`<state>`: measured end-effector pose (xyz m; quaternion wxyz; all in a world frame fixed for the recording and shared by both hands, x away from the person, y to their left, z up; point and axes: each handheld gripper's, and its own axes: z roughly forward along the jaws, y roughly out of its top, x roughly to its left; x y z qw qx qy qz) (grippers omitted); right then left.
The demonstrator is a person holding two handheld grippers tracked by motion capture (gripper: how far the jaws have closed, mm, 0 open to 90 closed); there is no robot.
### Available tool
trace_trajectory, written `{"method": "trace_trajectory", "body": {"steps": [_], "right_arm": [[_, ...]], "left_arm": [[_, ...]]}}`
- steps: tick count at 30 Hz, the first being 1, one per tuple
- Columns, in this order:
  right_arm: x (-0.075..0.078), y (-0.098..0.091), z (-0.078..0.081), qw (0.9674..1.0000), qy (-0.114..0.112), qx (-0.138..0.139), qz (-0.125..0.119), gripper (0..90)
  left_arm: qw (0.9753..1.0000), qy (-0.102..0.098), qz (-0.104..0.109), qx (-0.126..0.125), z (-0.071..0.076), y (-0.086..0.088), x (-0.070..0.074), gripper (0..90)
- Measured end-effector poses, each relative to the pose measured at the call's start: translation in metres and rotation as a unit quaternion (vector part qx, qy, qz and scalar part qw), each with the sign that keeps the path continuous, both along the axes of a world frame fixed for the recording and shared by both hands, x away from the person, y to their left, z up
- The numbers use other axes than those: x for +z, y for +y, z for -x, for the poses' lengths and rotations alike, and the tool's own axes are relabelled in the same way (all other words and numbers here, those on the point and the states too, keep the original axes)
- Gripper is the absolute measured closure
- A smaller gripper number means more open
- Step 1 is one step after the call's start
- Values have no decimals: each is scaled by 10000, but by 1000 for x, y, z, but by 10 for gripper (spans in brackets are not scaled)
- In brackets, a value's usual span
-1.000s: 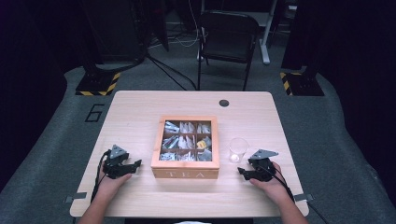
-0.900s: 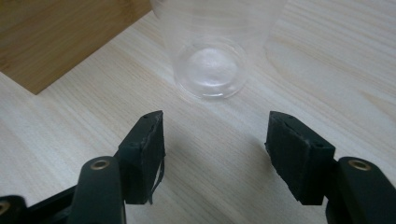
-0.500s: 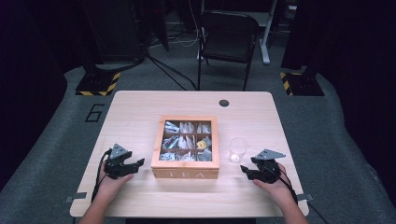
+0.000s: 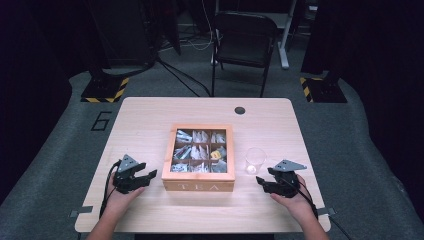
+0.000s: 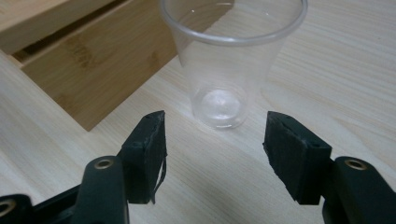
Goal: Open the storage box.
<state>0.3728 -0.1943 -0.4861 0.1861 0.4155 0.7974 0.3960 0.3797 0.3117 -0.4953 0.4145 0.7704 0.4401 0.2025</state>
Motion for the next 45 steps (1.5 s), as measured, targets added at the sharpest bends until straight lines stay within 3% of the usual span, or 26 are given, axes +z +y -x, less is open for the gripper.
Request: {"method": "trace_trajectory", "body": {"steps": [6, 11, 15, 22, 27, 32, 39, 45], "right_arm": [[8, 4, 5, 10000, -56, -58, 1, 443], [18, 2, 9, 9998, -141, -67, -79, 462], [19, 4, 11, 9995, -307, -38, -105, 463], [20, 6, 11, 9995, -296, 44, -71, 465], [23, 7, 13, 9995, -242, 181, -80, 504], [28, 11, 16, 9988, -333, 335, -129, 528], [36, 27, 22, 9970, -461, 598, -178, 539], [33, 38, 22, 9952, -496, 836, -140, 557]], "left_arm": [[9999, -38, 70, -64, 3, -4, 3, 437], [9999, -101, -22, -8, 6, -3, 7, 453], [9999, -112, 104, -12, 8, -4, 10, 457], [9997, -78, 198, -101, 9, -7, 13, 458], [9994, -110, 183, -282, 12, -10, 16, 462], [9991, -128, 209, -349, 14, -12, 19, 477], [9984, -245, 223, -456, 20, -13, 24, 500], [9977, -303, 310, -523, 22, -12, 26, 510]]}}
